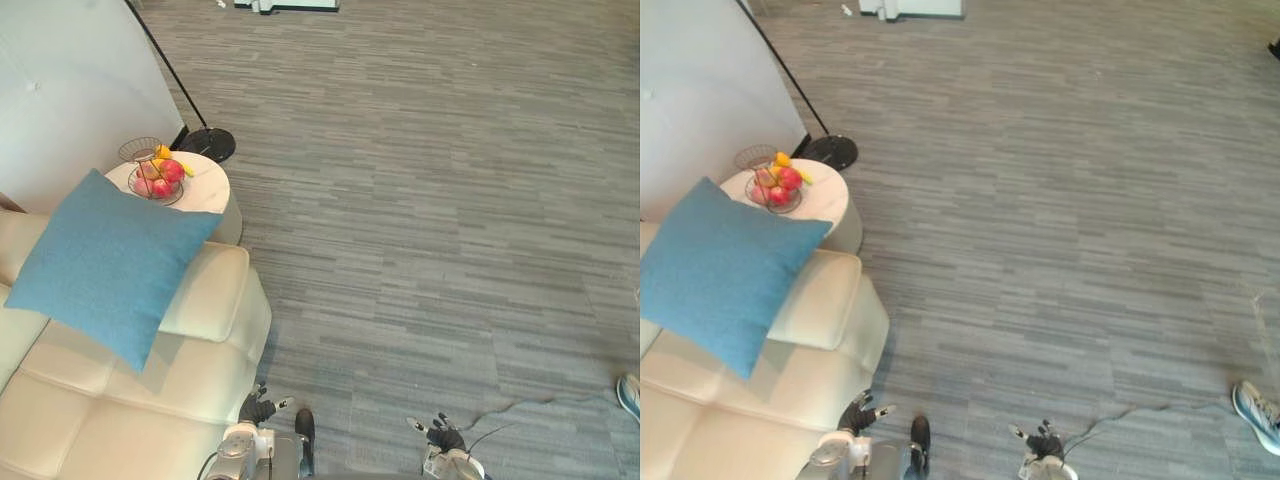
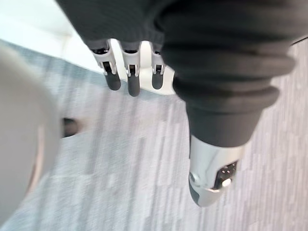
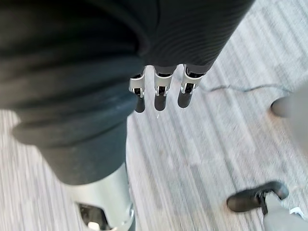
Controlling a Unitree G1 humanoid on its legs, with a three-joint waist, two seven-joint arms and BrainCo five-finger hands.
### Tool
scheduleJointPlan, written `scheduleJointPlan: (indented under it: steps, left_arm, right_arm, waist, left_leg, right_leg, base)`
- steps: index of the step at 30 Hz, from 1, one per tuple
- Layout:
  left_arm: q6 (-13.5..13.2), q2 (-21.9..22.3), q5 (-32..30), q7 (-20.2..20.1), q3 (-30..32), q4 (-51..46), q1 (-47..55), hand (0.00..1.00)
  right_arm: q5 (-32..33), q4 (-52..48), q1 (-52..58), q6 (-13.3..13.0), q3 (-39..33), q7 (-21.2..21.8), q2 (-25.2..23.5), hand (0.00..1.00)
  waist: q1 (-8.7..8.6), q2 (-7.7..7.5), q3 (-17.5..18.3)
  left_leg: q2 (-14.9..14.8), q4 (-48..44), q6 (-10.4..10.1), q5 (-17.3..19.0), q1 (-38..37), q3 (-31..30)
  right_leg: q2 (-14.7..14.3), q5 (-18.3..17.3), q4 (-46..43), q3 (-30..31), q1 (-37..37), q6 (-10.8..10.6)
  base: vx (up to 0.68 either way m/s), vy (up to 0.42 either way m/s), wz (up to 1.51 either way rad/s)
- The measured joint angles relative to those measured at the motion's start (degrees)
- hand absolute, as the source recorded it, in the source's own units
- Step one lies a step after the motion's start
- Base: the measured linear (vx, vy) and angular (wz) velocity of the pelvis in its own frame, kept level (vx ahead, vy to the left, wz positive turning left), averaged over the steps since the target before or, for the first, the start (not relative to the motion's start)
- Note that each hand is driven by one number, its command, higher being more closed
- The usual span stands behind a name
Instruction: Pick up cushions and gather them together orderly.
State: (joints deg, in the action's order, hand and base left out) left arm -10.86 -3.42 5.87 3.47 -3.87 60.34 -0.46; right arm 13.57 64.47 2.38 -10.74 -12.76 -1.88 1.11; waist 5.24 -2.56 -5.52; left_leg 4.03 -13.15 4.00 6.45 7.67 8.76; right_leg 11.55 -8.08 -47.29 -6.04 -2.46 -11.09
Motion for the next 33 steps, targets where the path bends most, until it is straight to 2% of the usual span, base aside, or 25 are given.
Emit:
scheduleJointPlan:
  steps: [1, 2, 4, 6, 8, 9, 10, 11, 12, 13, 15, 16, 17, 18, 19, 21, 22, 23, 25, 26, 27, 30, 31, 32, 33]
  left_arm:
    - [0.10, -0.01, 0.04, 0.01, 0.02, 0.01, 0.34, 0.00]
    - [0.27, -0.04, 0.05, -0.03, -0.18, 0.13, 0.79, 0.00]
    - [0.29, -0.18, 0.05, -0.09, -0.38, 0.90, 0.82, 0.00]
    - [0.38, 0.30, 0.05, -0.08, 0.72, 0.97, 0.64, 0.00]
    - [0.39, 0.40, 0.00, -0.20, 0.82, 0.95, 0.79, 0.00]
    - [0.37, 0.49, -0.01, -0.23, 1.01, 0.94, 0.77, 0.00]
    - [0.37, 0.91, -0.03, -0.26, 2.37, 0.93, 0.86, 0.00]
    - [0.27, 1.24, -0.03, -0.25, 3.51, 0.89, 1.26, 0.00]
    - [0.33, 1.84, -0.02, -0.23, 4.28, 1.16, 1.29, 0.00]
    - [0.18, 2.95, 0.03, -0.23, 5.27, 0.92, 1.61, 0.00]
    - [0.04, 4.26, 0.06, -0.26, 5.52, 0.69, 1.66, 0.00]
    - [0.07, 5.41, 0.47, -0.39, 6.30, 0.14, 1.19, 0.00]
    - [0.07, 6.06, 0.73, -0.42, 6.35, -0.43, 0.89, 0.00]
    - [0.03, 6.19, 0.96, -0.49, 5.85, -1.20, 0.80, 0.00]
    - [-0.03, 6.18, 0.96, -0.48, 5.60, -1.32, 0.83, 0.00]
    - [-0.01, 6.10, 0.93, -0.75, 3.78, -1.29, 0.82, 0.00]
    - [0.00, 6.09, 0.94, -0.99, 3.41, -1.23, 0.94, 0.00]
    - [-0.01, 5.93, 0.92, -1.17, 2.33, -1.12, 1.22, 0.00]
    - [0.00, 5.10, 0.87, -1.23, 0.63, -0.61, 1.14, 0.00]
    - [-0.12, 4.19, 0.85, -1.23, -0.58, -0.83, 0.81, 0.00]
    - [-0.16, 3.20, 0.86, -1.22, -0.71, -0.82, 0.57, 0.00]
    - [-0.09, 2.11, 0.82, -1.37, -0.76, 0.09, 0.56, 0.00]
    - [-0.07, 2.20, 0.72, -1.44, -1.37, 0.78, 0.68, 0.00]
    - [-0.04, 2.09, 0.29, -1.57, -2.34, 1.18, 0.90, 0.00]
    - [-0.10, 2.08, 0.20, -1.62, -2.53, 1.02, 0.99, 0.00]
  right_arm:
    - [-0.02, -0.73, 0.36, -0.16, -0.03, 0.27, 0.18, 0.00]
    - [-0.04, -0.97, 0.44, -0.23, -0.05, 0.60, 0.55, 0.00]
    - [-0.02, -0.75, 0.54, -0.22, -0.54, 0.83, 0.75, 0.00]
    - [0.00, -1.61, 0.59, -0.33, -0.51, 1.01, 0.75, 0.00]
    - [0.04, -2.34, 0.69, -0.39, -0.51, 1.25, 0.60, 0.00]
    - [0.05, -2.30, 0.64, -0.47, -0.51, 1.31, 0.61, 0.00]
    - [0.05, -2.31, 0.71, -0.49, -0.18, 1.31, 0.55, 0.00]
    - [0.09, -2.34, 0.90, -0.56, -0.05, 1.32, 0.37, 0.00]
    - [0.17, -2.37, 0.86, -0.59, -0.14, 1.40, 0.46, 0.00]
    - [0.19, -2.32, 0.97, -0.61, -0.08, 1.40, 1.18, 0.00]
    - [0.20, -2.50, 1.12, -0.69, 0.11, 1.34, 1.69, 0.00]
    - [0.47, -2.81, 1.16, -0.71, 0.75, 1.20, 1.86, 0.00]
    - [0.89, -2.92, 1.18, -0.83, 1.80, 0.98, 2.00, 0.00]
    - [1.23, -2.92, 1.08, -0.84, 2.29, 0.85, 1.71, 0.00]
    - [1.61, -2.96, 1.11, -0.92, 2.29, 0.85, 1.43, 0.00]
    - [2.73, -3.12, 1.20, -1.09, 2.31, 0.89, 1.19, 0.00]
    - [2.74, -3.14, 1.26, -1.13, 2.30, 0.89, 1.37, 0.00]
    - [2.80, -3.01, 1.32, -1.15, 2.23, 0.83, 1.66, 0.00]
    - [2.82, -2.92, 1.62, -1.23, 2.14, 0.82, 1.28, 0.00]
    - [2.80, -2.50, 1.53, -1.22, 1.97, 0.82, 0.81, 0.00]
    - [2.80, -2.34, 1.02, -1.20, 1.89, 0.89, -0.07, 0.00]
    - [2.75, -2.52, 1.00, -1.21, 2.23, 0.95, -1.25, 0.00]
    - [2.70, -2.90, 1.13, -1.23, 2.34, 1.03, -1.10, 0.00]
    - [2.65, -3.23, 1.17, -1.23, 2.34, 1.10, -1.01, 0.00]
    - [2.63, -3.47, 1.27, -1.23, 2.34, 1.15, -1.02, 0.00]
  waist:
    - [-0.33, 0.17, -0.02]
    - [-0.61, 0.69, -0.17]
    - [-0.90, 1.05, -0.35]
    - [-1.29, 1.29, -0.34]
    - [-1.82, 1.44, -0.35]
    - [-1.86, 1.42, -0.36]
    - [-1.90, 1.31, -0.27]
    - [-1.87, 0.77, 0.06]
    - [-1.91, 1.55, -0.06]
    - [-1.76, 3.10, 0.40]
    - [-1.75, 3.85, 0.53]
    - [-2.03, 4.20, 0.32]
    - [-1.85, 4.08, -0.17]
    - [-1.60, 3.95, -0.42]
    - [-1.65, 3.69, -0.52]
    - [-1.82, 3.48, -0.28]
    - [-1.85, 3.90, -0.03]
    - [-1.84, 4.96, 0.37]
    - [-2.14, 4.36, 1.04]
    - [-1.72, 2.76, 1.07]
    - [-1.51, 1.89, 0.87]
    - [-1.54, 0.78, 1.44]
    - [-1.93, 1.08, 1.48]
    - [-1.96, 1.12, 1.58]
    - [-1.97, 0.80, 1.56]
  left_leg:
    - [0.08, -0.15, -0.02, 1.15, -1.96, -0.57]
    - [0.11, 0.46, -0.13, 2.29, -5.22, -2.06]
    - [-0.27, 3.48, -0.30, 2.47, -10.25, -4.77]
    - [-1.46, 5.54, -0.43, 2.97, -12.70, -7.95]
    - [-2.68, 5.50, -1.15, 4.41, -12.96, -11.33]
    - [-2.98, 5.22, -1.61, 5.26, -13.67, -12.80]
    - [-3.18, 4.07, -2.34, 6.91, -13.80, -14.70]
    - [-3.07, 1.87, -3.36, 9.38, -13.61, -16.29]
    - [-3.68, 0.48, -3.90, 10.53, -13.62, -17.58]
    - [-4.86, -3.01, -4.33, 10.88, -13.25, -18.62]
    - [-5.58, -11.04, -5.77, 10.70, -9.74, -18.07]
    - [-6.29, -21.04, -8.84, 9.07, -4.70, -15.93]
    - [-8.00, -27.36, -10.09, 8.75, -0.86, -12.62]
    - [-10.99, -30.22, -9.69, 8.92, 1.17, -7.22]
    - [-12.12, -29.73, -9.58, 8.89, 1.68, -4.77]
    - [-13.71, -20.46, -6.46, 6.57, 2.45, 3.35]
    - [-13.65, -16.93, -5.99, 5.16, 2.65, 4.07]
    - [-13.31, -11.11, -6.01, 2.30, 3.50, 5.15]
    - [-10.83, -3.88, -5.93, 1.30, 2.18, 6.80]
    - [-9.35, -1.47, -5.22, -0.61, 2.12, 7.74]
    - [-8.73, -0.67, -5.03, -0.78, 2.13, 8.16]
    - [-6.92, 2.02, -4.36, -1.19, -0.04, 7.65]
    - [-6.01, 4.55, -3.87, -1.49, -2.41, 6.79]
    - [-5.16, 6.53, -3.59, -0.94, -5.05, 5.74]
    - [-4.62, 7.08, -3.54, -0.71, -6.07, 5.01]
  right_leg:
    - [-0.25, -0.38, -5.29, 0.63, -2.24, 0.50]
    - [-0.81, -2.42, -8.88, 0.34, -4.71, 1.33]
    - [-0.82, -6.32, -4.11, -3.85, -6.82, 3.89]
    - [-2.59, -7.54, 4.62, -4.50, -9.99, 5.62]
    - [-5.36, -6.52, 17.00, -0.92, -11.04, 5.96]
    - [-6.11, -4.89, 21.99, 0.96, -11.64, 6.19]
    - [-7.29, -1.23, 28.85, 4.83, -11.31, 6.74]
    - [-7.71, 4.32, 31.47, 7.48, -10.99, 6.74]
    - [-8.04, 4.36, 30.68, 6.64, -10.11, 7.39]
    - [-8.26, 2.89, 29.58, 3.67, -8.69, 8.59]
    - [-8.00, 0.86, 29.55, 0.06, -6.41, 9.72]
    - [-7.42, -0.28, 30.01, -3.19, -4.32, 10.51]
    - [-7.23, -0.78, 30.83, -5.39, -2.22, 11.24]
    - [-7.08, -0.93, 32.09, -8.62, 0.67, 11.48]
    - [-6.65, -0.93, 32.87, -10.08, 1.95, 11.48]
    - [-4.99, -1.56, 35.45, -15.04, 5.63, 10.44]
    - [-4.85, -1.99, 35.77, -15.80, 5.91, 9.75]
    - [-4.79, -2.96, 35.90, -18.06, 6.41, 8.41]
    - [-3.38, -2.76, 36.90, -19.98, 6.35, 7.89]
    - [-2.35, -2.35, 37.94, -21.52, 6.31, 7.16]
    - [-2.06, -2.25, 38.23, -21.70, 6.41, 7.00]
    - [-0.28, -2.05, 35.38, -21.65, 6.56, 6.60]
    - [1.40, -2.10, 29.37, -21.53, 5.92, 6.47]
    - [4.09, -1.86, 19.37, -20.32, 3.42, 6.46]
    - [5.32, -1.31, 14.87, -19.25, 2.18, 6.74]
  base:
    - [0.37, 0.078, 0.40]
    - [0.46, 0.088, 0.55]
    - [0.40, 0.027, 0.66]
    - [0.44, -0.058, 0.83]
    - [0.33, -0.122, 0.88]
    - [0.39, -0.223, 0.78]
    - [0.50, -0.312, 0.86]
    - [0.44, -0.292, 0.83]
    - [0.49, -0.342, 0.78]
    - [0.47, -0.323, 0.81]
    - [0.39, -0.274, 0.96]
    - [0.23, -0.174, 1.15]
    - [0.24, -0.193, 1.41]
    - [0.17, -0.136, 1.04]
    - [0.20, -0.154, 1.15]
    - [0.14, -0.083, 1.04]
    - [0.12, 0.044, 0.89]
    - [0.17, 0.116, 1.02]
    - [0.18, 0.148, 1.06]
    - [0.11, 0.103, 0.74]
    - [0.11, 0.100, 0.56]
    - [0.08, 0.099, 0.17]
    - [0.03, 0.125, 0.31]
    - [0.02, 0.127, 0.41]
    - [0.05, 0.124, 0.64]
